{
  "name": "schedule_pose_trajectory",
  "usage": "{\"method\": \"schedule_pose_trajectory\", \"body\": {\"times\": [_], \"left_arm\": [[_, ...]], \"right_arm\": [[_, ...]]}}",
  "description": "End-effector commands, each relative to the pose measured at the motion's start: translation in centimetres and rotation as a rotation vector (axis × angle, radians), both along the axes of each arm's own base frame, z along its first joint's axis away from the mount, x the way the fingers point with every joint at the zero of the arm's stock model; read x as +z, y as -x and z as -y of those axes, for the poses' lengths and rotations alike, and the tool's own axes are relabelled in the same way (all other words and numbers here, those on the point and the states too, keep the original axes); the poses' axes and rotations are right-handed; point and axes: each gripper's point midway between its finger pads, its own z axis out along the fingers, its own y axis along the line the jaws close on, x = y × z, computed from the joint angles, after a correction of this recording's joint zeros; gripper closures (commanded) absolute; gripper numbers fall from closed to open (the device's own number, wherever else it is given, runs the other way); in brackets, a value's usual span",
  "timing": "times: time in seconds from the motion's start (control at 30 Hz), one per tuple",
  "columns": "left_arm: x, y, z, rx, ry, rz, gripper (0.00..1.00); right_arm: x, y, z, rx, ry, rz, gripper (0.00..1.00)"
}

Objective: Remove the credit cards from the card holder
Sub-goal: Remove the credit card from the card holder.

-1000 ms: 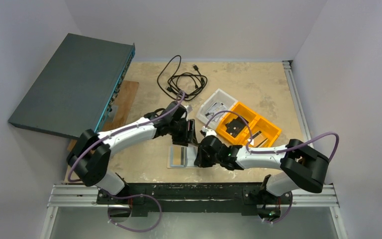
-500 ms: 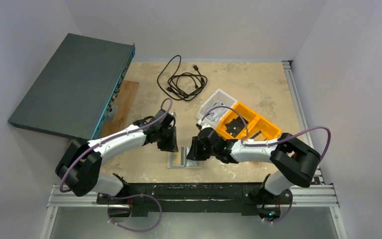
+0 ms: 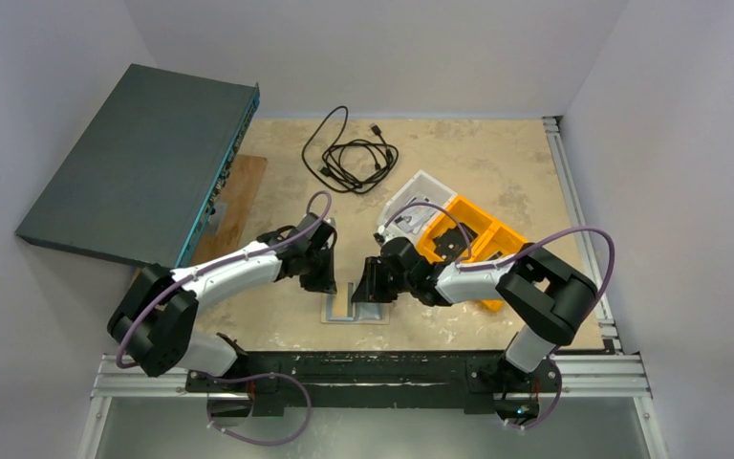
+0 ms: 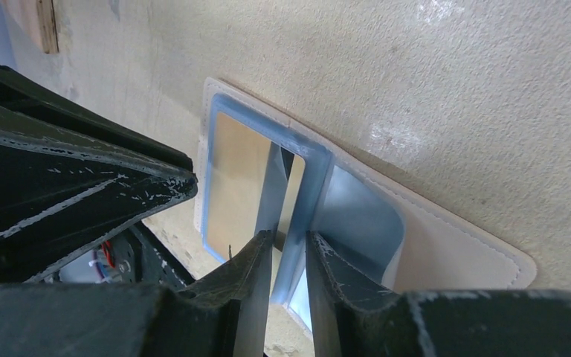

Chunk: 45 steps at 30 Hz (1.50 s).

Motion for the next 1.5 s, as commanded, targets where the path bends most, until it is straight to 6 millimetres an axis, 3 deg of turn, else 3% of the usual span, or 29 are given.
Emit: {"method": "schedule_pose_trajectory", "body": {"times": [0.0,0.5,0.9,1.07,1.3,1.47], "left_arm": [[-0.7,-0.4,-0.5,0.001,-0.021,0.013,0.90],[-2.6,0.7,1.9,-0.015,0.023,-0.057,0.95],[-2.8,0.7,0.6,0.034,-0.025,-0.039,0.98],[-1.9,0.4,0.8,0.029,-0.011,-0.016,0.99],[-2.1,0.6,1.0,0.018,-0.001,-0.026,1.00],[-1.7,0.5,0.9,0.018,0.000,-0.016,1.00]], "right_arm": [[0.8,-0.3,-1.1,0.013,-0.069,-0.003,0.76],[-0.6,-0.2,-0.7,0.011,-0.113,-0.058,0.76],[-0.2,-0.3,0.8,-0.020,-0.248,-0.109,0.72],[-0.2,-0.1,0.3,-0.018,-0.301,-0.143,0.77],[-0.6,0.0,0.0,-0.026,-0.321,-0.168,0.80],[-0.9,0.0,0.2,-0.039,-0.322,-0.175,0.89]]}}
